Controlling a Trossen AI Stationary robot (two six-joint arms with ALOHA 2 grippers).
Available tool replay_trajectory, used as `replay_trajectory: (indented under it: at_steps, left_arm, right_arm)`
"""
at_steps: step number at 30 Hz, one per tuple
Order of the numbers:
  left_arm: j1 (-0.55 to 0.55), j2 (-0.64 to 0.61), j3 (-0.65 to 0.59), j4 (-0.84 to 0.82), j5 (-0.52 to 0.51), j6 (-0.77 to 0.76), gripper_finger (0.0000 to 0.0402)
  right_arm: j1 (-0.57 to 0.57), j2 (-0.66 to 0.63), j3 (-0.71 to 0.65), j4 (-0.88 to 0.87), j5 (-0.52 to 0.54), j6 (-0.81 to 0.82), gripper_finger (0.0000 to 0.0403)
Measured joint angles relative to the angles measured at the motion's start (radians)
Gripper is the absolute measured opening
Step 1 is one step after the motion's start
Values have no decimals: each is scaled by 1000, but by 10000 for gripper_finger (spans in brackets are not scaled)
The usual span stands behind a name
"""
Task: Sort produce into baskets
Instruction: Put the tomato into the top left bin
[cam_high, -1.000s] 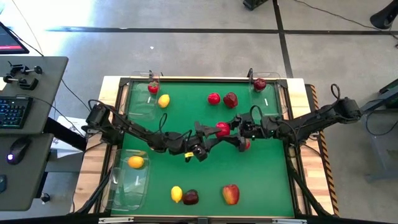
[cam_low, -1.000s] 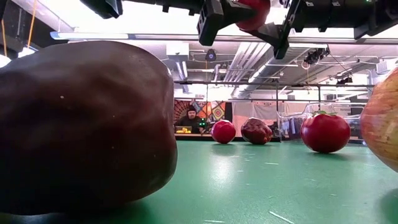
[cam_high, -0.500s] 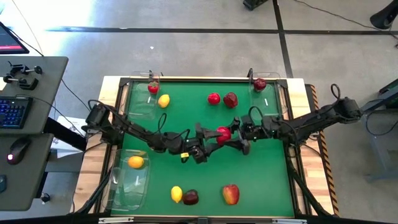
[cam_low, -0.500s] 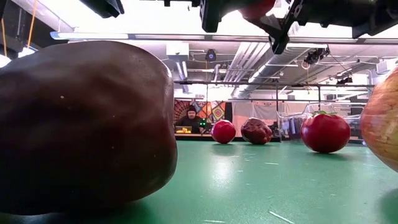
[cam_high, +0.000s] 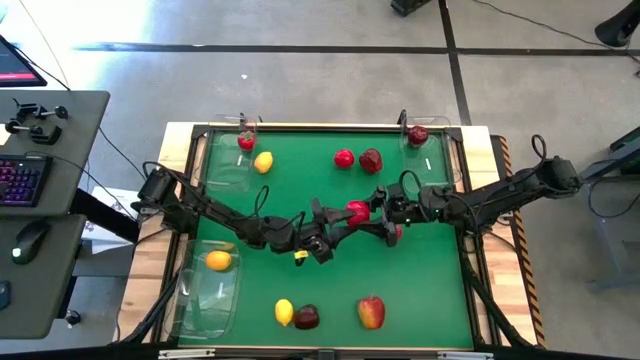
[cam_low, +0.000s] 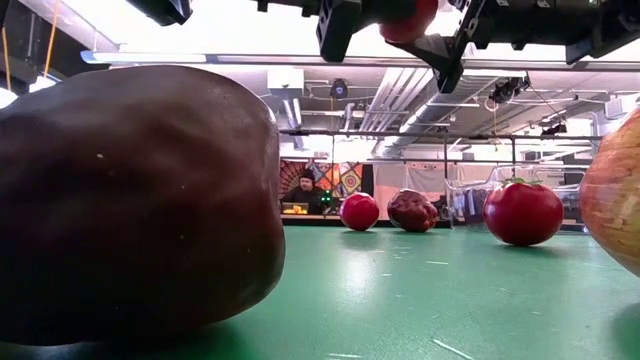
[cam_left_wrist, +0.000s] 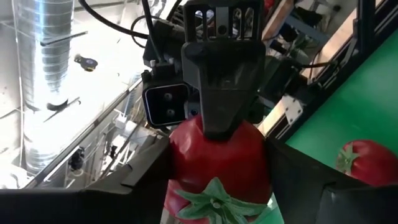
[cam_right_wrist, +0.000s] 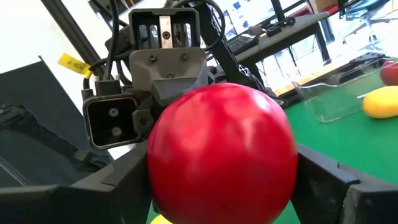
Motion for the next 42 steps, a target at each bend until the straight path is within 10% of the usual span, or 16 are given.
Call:
replay_trajectory:
  at_steps: [13, 42]
  left_arm:
    - [5, 0, -4, 3, -75, -17, 325]
    - [-14, -10, -3, 22, 74, -31, 332]
  right_arm:
    - [3, -3, 0, 16, -42, 0, 282]
    - [13, -3, 3, 33, -32, -10, 282]
